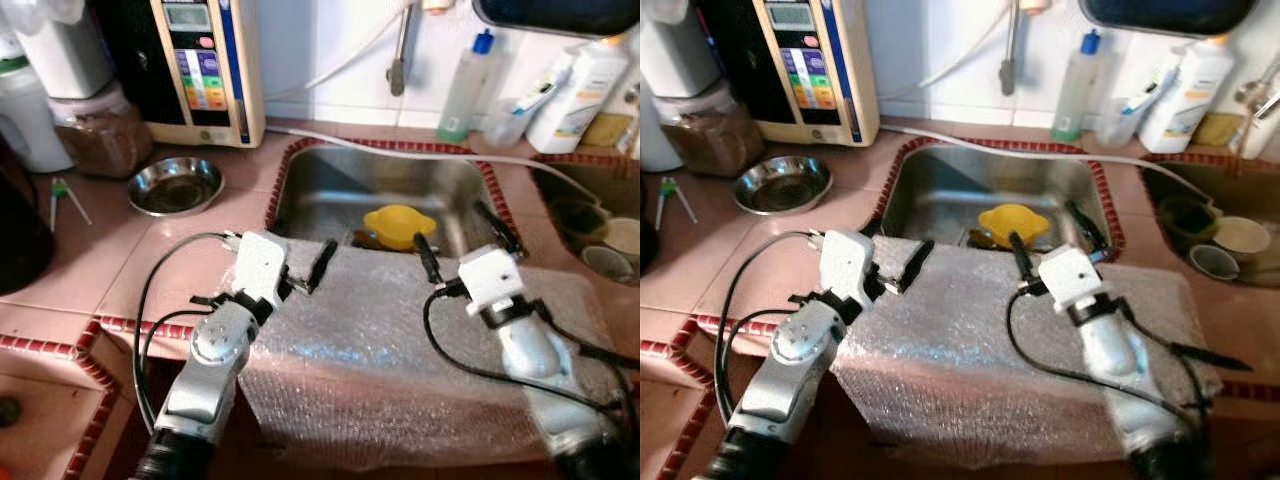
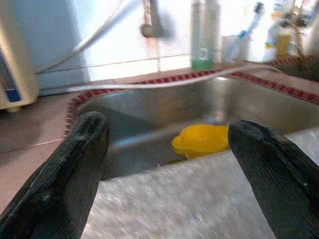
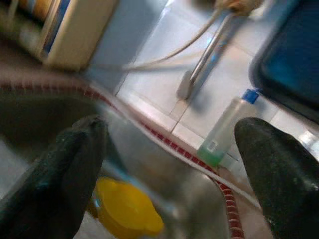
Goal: Kitchen organization
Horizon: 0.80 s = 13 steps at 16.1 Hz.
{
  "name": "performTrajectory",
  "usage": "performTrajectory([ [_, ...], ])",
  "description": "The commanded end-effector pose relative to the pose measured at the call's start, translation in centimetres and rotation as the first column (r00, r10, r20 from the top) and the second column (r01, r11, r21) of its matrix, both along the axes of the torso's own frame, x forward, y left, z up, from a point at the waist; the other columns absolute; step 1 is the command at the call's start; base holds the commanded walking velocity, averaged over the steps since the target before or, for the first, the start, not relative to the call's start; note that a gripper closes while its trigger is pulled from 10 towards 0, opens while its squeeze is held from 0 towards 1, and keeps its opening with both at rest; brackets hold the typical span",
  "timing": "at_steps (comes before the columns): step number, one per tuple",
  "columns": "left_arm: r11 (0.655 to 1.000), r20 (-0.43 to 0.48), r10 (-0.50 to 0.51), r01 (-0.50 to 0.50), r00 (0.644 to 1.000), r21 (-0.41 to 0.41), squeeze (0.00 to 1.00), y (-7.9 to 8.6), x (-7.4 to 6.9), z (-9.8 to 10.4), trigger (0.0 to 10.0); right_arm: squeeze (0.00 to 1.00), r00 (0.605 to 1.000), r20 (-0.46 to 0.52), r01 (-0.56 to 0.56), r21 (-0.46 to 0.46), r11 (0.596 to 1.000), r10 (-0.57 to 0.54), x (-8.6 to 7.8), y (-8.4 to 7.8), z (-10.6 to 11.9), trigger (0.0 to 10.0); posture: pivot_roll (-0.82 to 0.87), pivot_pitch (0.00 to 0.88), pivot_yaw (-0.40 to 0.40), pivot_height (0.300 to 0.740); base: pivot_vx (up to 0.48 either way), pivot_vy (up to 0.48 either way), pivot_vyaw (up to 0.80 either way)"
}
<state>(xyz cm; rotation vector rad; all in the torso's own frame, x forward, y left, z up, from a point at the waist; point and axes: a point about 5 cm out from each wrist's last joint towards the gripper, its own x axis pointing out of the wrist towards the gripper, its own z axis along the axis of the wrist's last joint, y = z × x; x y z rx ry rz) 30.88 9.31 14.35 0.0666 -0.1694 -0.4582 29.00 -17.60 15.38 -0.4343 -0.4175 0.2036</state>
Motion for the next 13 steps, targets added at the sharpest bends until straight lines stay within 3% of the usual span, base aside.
performTrajectory([
  [1, 0.999, 0.022, 0.041, -0.04, 0.999, -0.01, 1.0, 0.4, 0.7, 0.6, 10.0, 0.0, 0.999, -0.002, 0.035, 0.086, 0.996, -0.035, -0.8, 0.3, 0.8, 10.0, 0.05, 0.031, 0.021, 0.74, 0.0, 0.0, 0.0],
  [3, 0.995, 0.031, 0.094, -0.092, 0.995, -0.036, 1.0, 1.1, 1.2, 0.9, 10.0, 0.0, 0.998, -0.011, 0.066, 0.119, 0.991, -0.065, -1.7, 0.8, 0.9, 10.0, 0.03, 0.02, 0.027, 0.74, 0.0, 0.0, 0.0],
  [4, 0.993, 0.033, 0.109, -0.107, 0.994, -0.045, 0.73, 1.3, 1.4, 1.0, 10.0, 0.0, 0.997, -0.016, 0.081, 0.122, 0.989, -0.08, -1.9, 0.8, 1.0, 10.0, 0.03, 0.018, 0.028, 0.74, 0.0, 0.0, 0.0],
  [5, 0.991, 0.036, 0.129, -0.127, 0.991, -0.051, 0.0, 1.6, 1.6, 1.1, 10.0, 0.0, 0.995, -0.024, 0.103, 0.136, 0.985, -0.1, -2.3, 0.7, 1.4, 10.0, 0.02, 0.015, 0.035, 0.74, 0.0, 0.0, 0.0],
  [9, 0.987, 0.023, 0.16, -0.159, 0.987, -0.035, 0.0, 2.5, 1.4, 0.5, 10.0, 0.0, 0.979, -0.111, 0.192, 0.206, 0.959, -0.172, -4.4, 0.5, 1.4, 10.0, -0.01, 0.0, 0.061, 0.74, 0.0, 0.0, 0.0],
  [13, 0.974, 0.012, 0.218, -0.217, 0.976, -0.065, 0.0, 2.6, 1.7, 0.2, 10.0, 0.0, 0.967, -0.174, 0.215, 0.181, 0.96, -0.184, -5.5, 0.7, 0.7, 10.0, -0.02, 0.0, 0.054, 0.74, 0.0, 0.0, -0.78],
])
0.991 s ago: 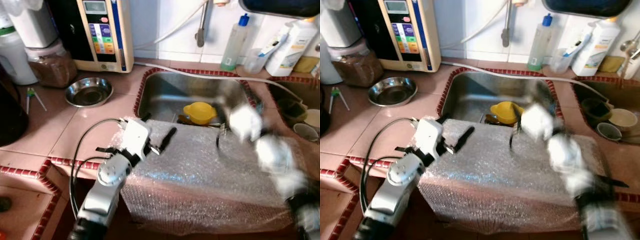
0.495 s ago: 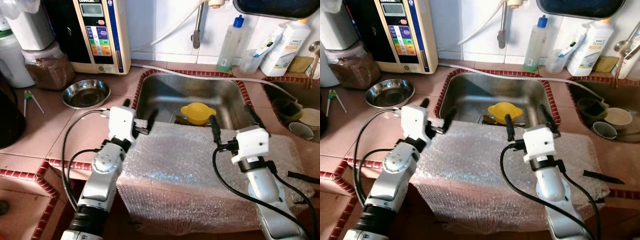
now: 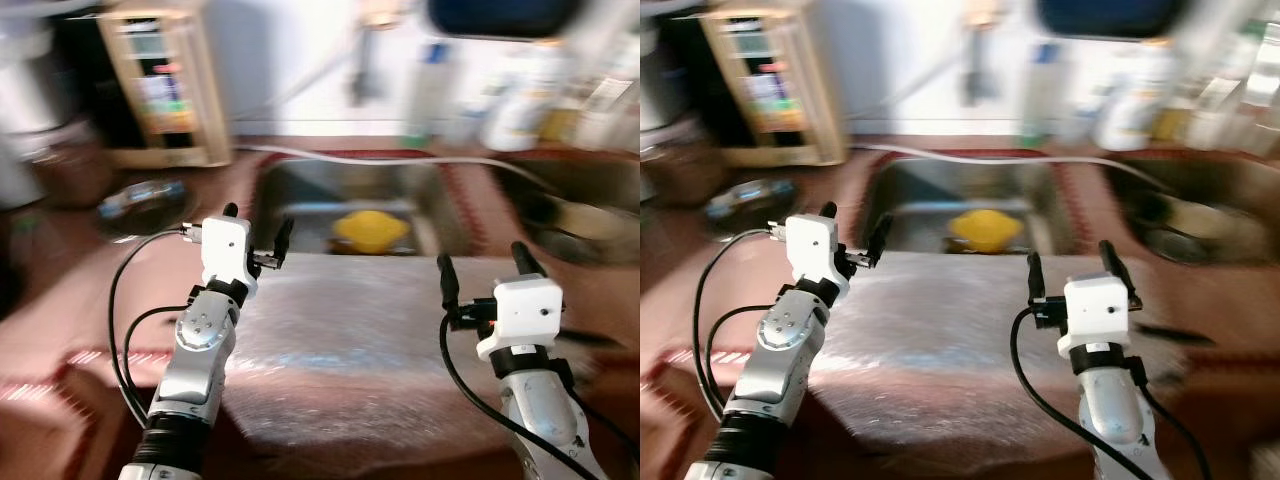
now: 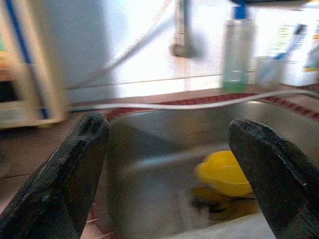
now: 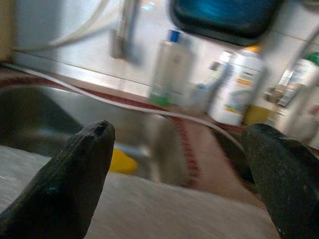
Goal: Kitchen organization
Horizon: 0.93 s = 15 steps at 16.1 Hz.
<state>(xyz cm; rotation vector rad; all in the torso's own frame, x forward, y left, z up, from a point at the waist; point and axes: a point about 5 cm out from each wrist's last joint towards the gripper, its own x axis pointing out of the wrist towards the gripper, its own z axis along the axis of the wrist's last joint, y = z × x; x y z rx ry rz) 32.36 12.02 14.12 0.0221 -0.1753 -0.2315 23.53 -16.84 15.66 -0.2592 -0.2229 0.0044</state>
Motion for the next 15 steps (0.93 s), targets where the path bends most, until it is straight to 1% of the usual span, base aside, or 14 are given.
performTrajectory([
  [1, 1.0, 0.016, 0.028, -0.028, 0.999, -0.003, 0.0, 0.2, 0.6, 0.5, 10.0, 0.0, 1.0, 0.016, -0.016, -0.006, 1.0, 0.016, -0.2, 0.2, 0.7, 10.0, -0.03, 0.0, 0.05, 0.74, 0.0, 0.0, -0.67],
  [5, 0.991, 0.001, 0.134, -0.134, 0.991, 0.02, 0.0, 1.5, 1.2, 0.2, 10.0, 0.0, 0.999, 0.021, -0.048, -0.009, 0.999, 0.048, 0.0, 0.5, 1.3, 10.0, -0.02, 0.0, 0.047, 0.74, 0.0, 0.0, 0.0],
  [6, 0.99, 0.0, 0.142, -0.142, 0.99, 0.019, 0.0, 1.7, 1.2, 0.2, 10.0, 0.0, 0.999, 0.02, -0.049, -0.009, 0.999, 0.05, 0.0, 0.5, 1.3, 10.0, -0.02, 0.0, 0.047, 0.74, 0.0, 0.0, 0.0],
  [7, 0.983, 0.005, 0.183, -0.183, 0.983, 0.016, 0.0, 2.3, 1.4, 0.2, 10.0, 0.0, 0.998, 0.019, -0.065, -0.021, 0.998, 0.065, 0.0, 0.8, 1.3, 10.0, -0.02, 0.0, 0.05, 0.74, 0.0, 0.0, 0.0],
  [10, 0.975, 0.012, 0.223, -0.223, 0.975, 0.008, 0.0, 2.8, 2.0, 0.7, 10.0, 0.0, 0.994, 0.025, -0.105, -0.029, 0.994, 0.106, 0.0, 1.6, 1.4, 10.0, -0.01, 0.0, 0.052, 0.74, 0.0, 0.0, 0.0],
  [12, 0.973, 0.015, 0.229, -0.23, 0.973, 0.01, 0.0, 2.9, 2.2, 0.8, 10.0, 0.0, 0.991, 0.029, -0.132, -0.036, 0.991, 0.133, 0.1, 2.0, 1.5, 10.0, 0.0, 0.0, 0.05, 0.74, 0.0, 0.0, 0.53],
  [15, 0.974, 0.01, 0.226, -0.227, 0.974, 0.015, 0.0, 2.8, 2.3, 0.5, 10.0, 0.0, 0.99, 0.025, -0.135, -0.029, 0.99, 0.136, 0.3, 2.1, 1.4, 10.0, 0.0, 0.0, 0.048, 0.74, 0.0, 0.0, 0.73],
])
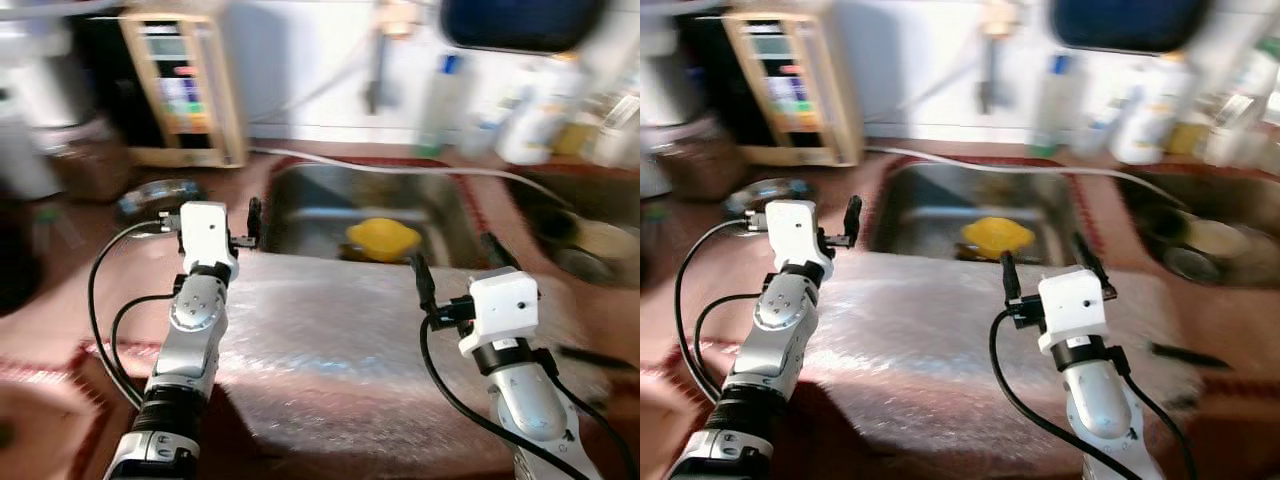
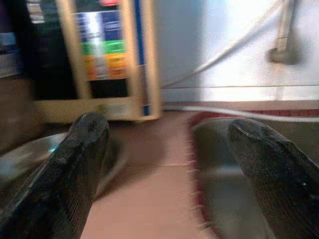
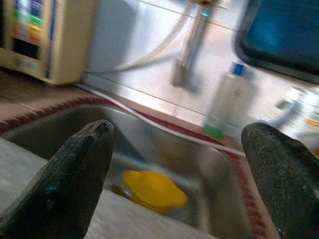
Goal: Kitchen organization
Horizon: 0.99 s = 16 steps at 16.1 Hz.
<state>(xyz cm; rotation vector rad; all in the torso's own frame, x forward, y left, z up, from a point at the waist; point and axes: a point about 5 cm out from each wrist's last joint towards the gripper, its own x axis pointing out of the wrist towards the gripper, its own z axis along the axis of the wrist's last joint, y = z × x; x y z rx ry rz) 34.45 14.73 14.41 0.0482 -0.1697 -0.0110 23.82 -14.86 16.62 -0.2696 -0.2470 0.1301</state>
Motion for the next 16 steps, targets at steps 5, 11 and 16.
performTrajectory([
  [5, 1.0, 0.013, -0.005, 0.005, 1.0, 0.014, 0.0, -0.1, 0.26, 0.2, 10.0, 0.0, 1.0, 0.02, -0.009, 0.004, 1.0, 0.009, 0.09, -0.06, 0.51, 10.0, 0.0, 0.0, 0.048, 0.74, 0.0, 0.0, 0.0],
  [11, 1.0, 0.014, -0.027, 0.027, 1.0, 0.004, 0.0, -0.34, 0.31, 0.09, 10.0, 0.0, 1.0, 0.014, -0.01, 0.001, 1.0, 0.01, 0.06, -0.17, 0.45, 10.0, -0.01, 0.0, 0.049, 0.74, 0.0, 0.0, 0.0],
  [16, 0.999, 0.013, -0.041, 0.041, 0.999, -0.008, 0.0, -0.42, 0.31, 0.06, 10.0, 0.0, 1.0, 0.011, -0.021, 0.001, 1.0, 0.021, 0.13, -0.08, 0.42, 10.0, -0.01, 0.0, 0.049, 0.74, 0.231, 0.0, 0.0],
])
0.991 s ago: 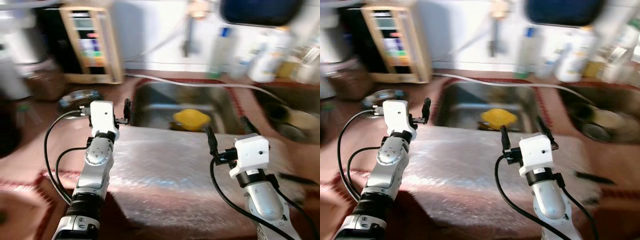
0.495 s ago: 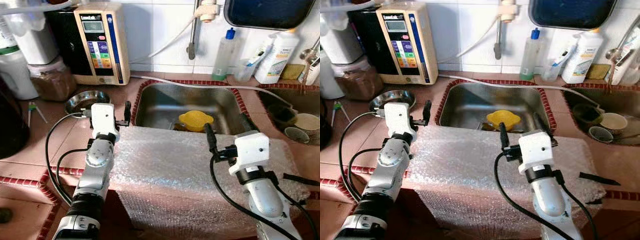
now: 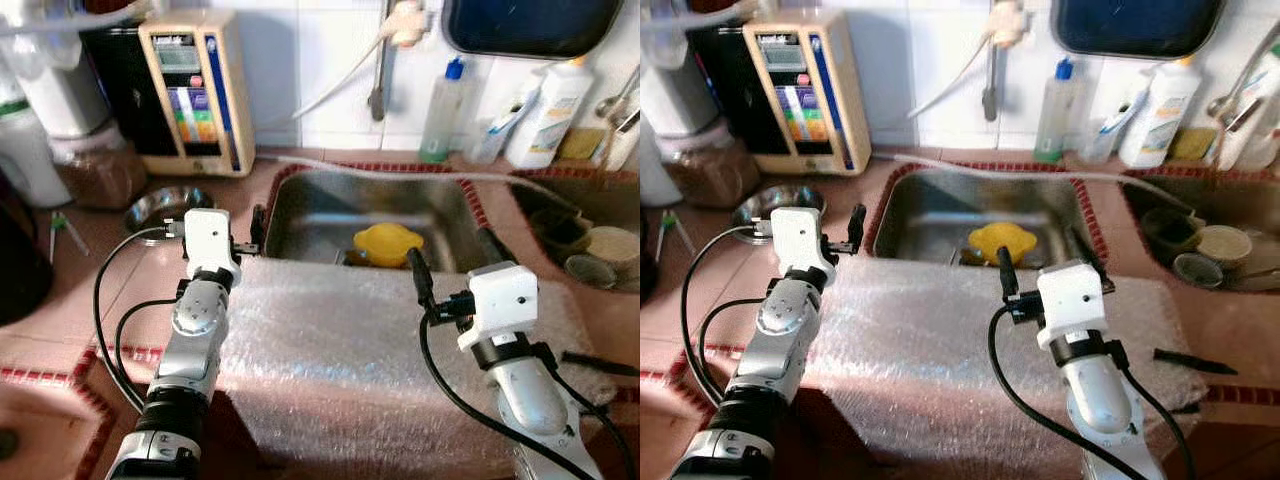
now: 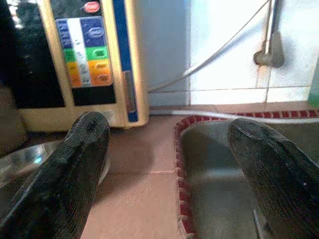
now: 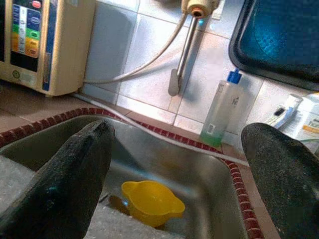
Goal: Kitchen organization
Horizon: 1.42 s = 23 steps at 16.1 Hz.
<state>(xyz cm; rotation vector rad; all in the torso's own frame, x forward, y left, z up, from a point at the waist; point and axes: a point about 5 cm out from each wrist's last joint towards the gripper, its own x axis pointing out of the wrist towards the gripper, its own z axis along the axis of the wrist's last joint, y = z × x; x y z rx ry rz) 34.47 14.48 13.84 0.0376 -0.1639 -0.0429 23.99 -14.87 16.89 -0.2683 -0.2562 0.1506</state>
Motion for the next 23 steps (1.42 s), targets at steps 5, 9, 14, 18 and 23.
performTrajectory([
  [5, 1.0, 0.014, -0.014, 0.014, 1.0, 0.0, 0.0, -0.1, 0.3, 0.5, 10.0, 0.0, 1.0, 0.0, -0.002, 0.003, 1.0, 0.002, 0.0, -0.1, 0.1, 10.0, -0.01, 0.0, 0.049, 0.74, 0.337, 0.0, 0.0],
  [9, 1.0, 0.011, -0.01, 0.01, 1.0, 0.004, 0.0, 0.0, 0.1, 0.4, 10.0, 0.0, 1.0, -0.008, -0.01, 0.002, 1.0, 0.01, -0.2, 0.0, -0.1, 10.0, 0.0, 0.0, 0.047, 0.74, 0.337, 0.0, 0.0],
  [14, 1.0, 0.025, 0.005, -0.005, 1.0, -0.002, 0.0, 0.4, -0.1, 0.5, 10.0, 0.0, 1.0, -0.019, -0.011, -0.003, 1.0, 0.011, -0.4, 0.0, -0.4, 10.0, 0.0, 0.0, 0.043, 0.74, 0.221, 0.0, 0.0],
  [18, 1.0, 0.016, 0.022, -0.022, 1.0, 0.015, 0.0, 0.8, -0.6, 0.0, 10.0, 0.0, 0.999, -0.032, -0.023, -0.002, 1.0, 0.023, -0.7, 0.1, -0.7, 10.0, 0.01, 0.0, 0.042, 0.74, 0.0, 0.0, 0.0],
  [23, 0.992, 0.005, 0.115, -0.115, 0.993, 0.06, 0.0, 2.1, -0.3, -0.4, 10.0, 0.0, 0.999, -0.032, -0.03, 0.001, 1.0, 0.03, -0.9, 0.2, -0.6, 10.0, 0.0, 0.0, 0.046, 0.74, 0.0, 0.0, 0.0],
])
